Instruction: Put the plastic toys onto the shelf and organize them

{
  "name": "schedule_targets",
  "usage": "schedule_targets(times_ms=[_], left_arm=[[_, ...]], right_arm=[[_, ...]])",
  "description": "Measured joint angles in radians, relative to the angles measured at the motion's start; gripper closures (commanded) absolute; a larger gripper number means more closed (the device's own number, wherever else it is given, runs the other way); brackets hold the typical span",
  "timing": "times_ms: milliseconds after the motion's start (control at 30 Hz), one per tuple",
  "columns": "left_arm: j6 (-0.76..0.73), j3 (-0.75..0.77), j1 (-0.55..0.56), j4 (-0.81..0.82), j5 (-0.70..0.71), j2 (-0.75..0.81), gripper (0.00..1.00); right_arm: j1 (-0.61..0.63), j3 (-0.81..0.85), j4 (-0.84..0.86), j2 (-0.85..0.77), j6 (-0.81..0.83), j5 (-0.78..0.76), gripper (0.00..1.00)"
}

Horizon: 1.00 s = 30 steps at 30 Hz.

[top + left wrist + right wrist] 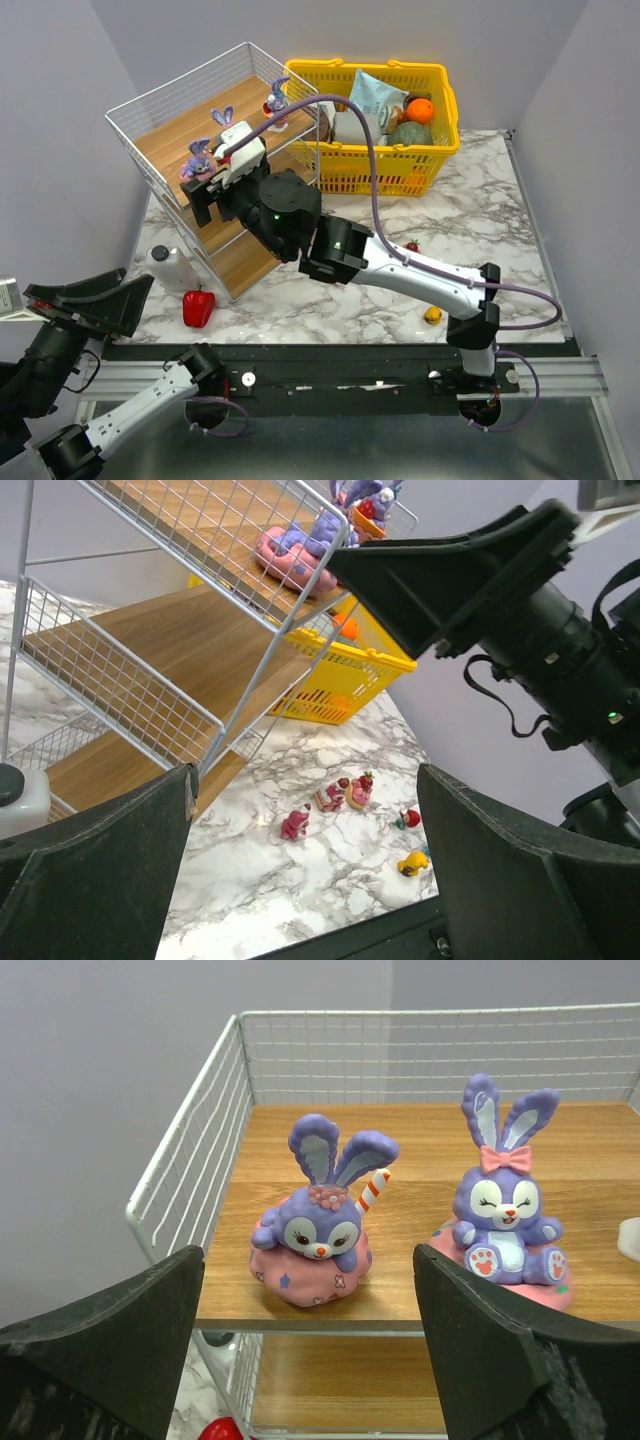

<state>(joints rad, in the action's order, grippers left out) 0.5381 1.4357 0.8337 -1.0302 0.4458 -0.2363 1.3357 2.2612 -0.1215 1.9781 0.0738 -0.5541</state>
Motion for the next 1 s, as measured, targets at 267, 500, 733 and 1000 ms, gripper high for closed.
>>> schedule_targets(times_ms=[267, 500, 733, 1000], left_arm=[[-0.016, 0.013, 0.006, -0.004, 0.012, 0.000, 0.01], [-0.041, -0.047, 0.015, 0.003, 0.014, 0.000, 0.01], [-0.064, -0.164, 0.018, 0.020, 0.008, 0.033, 0.01], [-0.071, -0.335, 0.018, 0.055, -0.035, 0.149, 0.01]], right_arm=[[0.016, -0.189, -0.006, -0.192, -0.049, 0.033, 0.07], [0.020, -0.572, -0.016, -0.482, -0.171, -0.047, 0.07], [0.020, -1.005, -0.091, -0.660, -0.394, -0.238, 0.08], [0.011, -1.230, -0.190, -0.614, -0.678, -0.280, 0.08]])
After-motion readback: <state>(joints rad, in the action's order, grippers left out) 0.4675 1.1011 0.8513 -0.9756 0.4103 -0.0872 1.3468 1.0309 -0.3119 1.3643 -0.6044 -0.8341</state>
